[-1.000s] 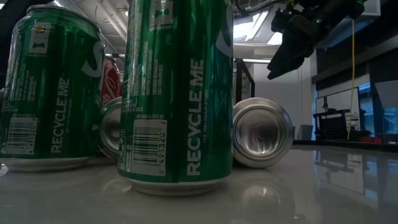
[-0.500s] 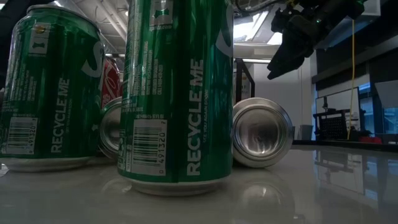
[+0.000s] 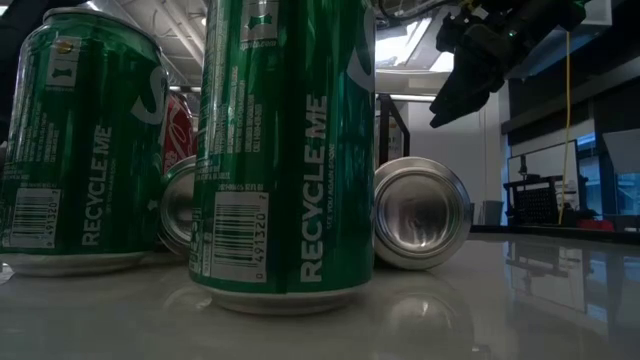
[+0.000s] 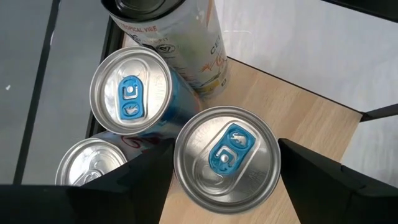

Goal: Place canned beverage on shelf
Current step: Put the blue soda can on the shelf aligned with the other blue soda can, then put the left green soda can on the shelf

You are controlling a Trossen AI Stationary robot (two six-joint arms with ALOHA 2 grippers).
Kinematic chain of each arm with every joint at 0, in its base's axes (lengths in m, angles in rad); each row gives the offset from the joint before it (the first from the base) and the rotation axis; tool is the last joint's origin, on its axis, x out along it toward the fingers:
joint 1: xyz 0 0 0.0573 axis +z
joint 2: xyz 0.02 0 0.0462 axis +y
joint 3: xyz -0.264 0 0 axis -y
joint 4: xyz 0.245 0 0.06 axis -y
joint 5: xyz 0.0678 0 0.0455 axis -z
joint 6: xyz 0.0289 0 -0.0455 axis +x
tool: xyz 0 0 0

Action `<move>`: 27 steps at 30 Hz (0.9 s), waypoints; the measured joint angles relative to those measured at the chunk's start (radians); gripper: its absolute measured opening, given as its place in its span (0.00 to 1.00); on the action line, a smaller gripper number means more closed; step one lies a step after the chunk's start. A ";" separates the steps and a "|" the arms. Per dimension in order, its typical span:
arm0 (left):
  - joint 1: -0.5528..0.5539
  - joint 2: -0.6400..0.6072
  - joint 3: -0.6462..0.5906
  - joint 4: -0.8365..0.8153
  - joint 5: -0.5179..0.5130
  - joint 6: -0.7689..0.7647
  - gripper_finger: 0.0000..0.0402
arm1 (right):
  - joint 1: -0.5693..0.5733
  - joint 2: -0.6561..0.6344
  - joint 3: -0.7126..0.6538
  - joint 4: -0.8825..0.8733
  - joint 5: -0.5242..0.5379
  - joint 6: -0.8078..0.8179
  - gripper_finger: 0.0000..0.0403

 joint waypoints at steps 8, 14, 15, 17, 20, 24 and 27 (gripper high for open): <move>0.000 0.000 0.000 0.000 0.000 0.000 0.69 | 0.000 0.000 0.000 0.000 0.000 0.000 0.95; 0.000 0.000 0.000 0.000 -0.003 0.000 0.82 | 0.000 0.000 0.000 0.000 0.000 0.000 0.95; 0.000 0.000 0.000 0.000 -0.003 0.000 0.85 | 0.000 0.000 0.000 0.000 0.000 0.000 0.95; 0.000 0.000 0.000 -0.001 -0.005 0.000 0.88 | 0.000 0.000 0.000 0.000 0.000 0.000 0.95; 0.000 0.000 0.000 -0.001 -0.007 -0.001 0.91 | 0.000 0.000 0.000 0.000 0.000 0.000 0.95; -0.004 0.000 0.000 -0.005 -0.008 -0.001 0.92 | 0.000 0.000 0.000 0.000 0.000 0.000 0.95; -0.011 -0.008 0.000 -0.014 -0.011 -0.001 0.92 | 0.000 0.000 0.000 0.000 0.000 0.000 0.95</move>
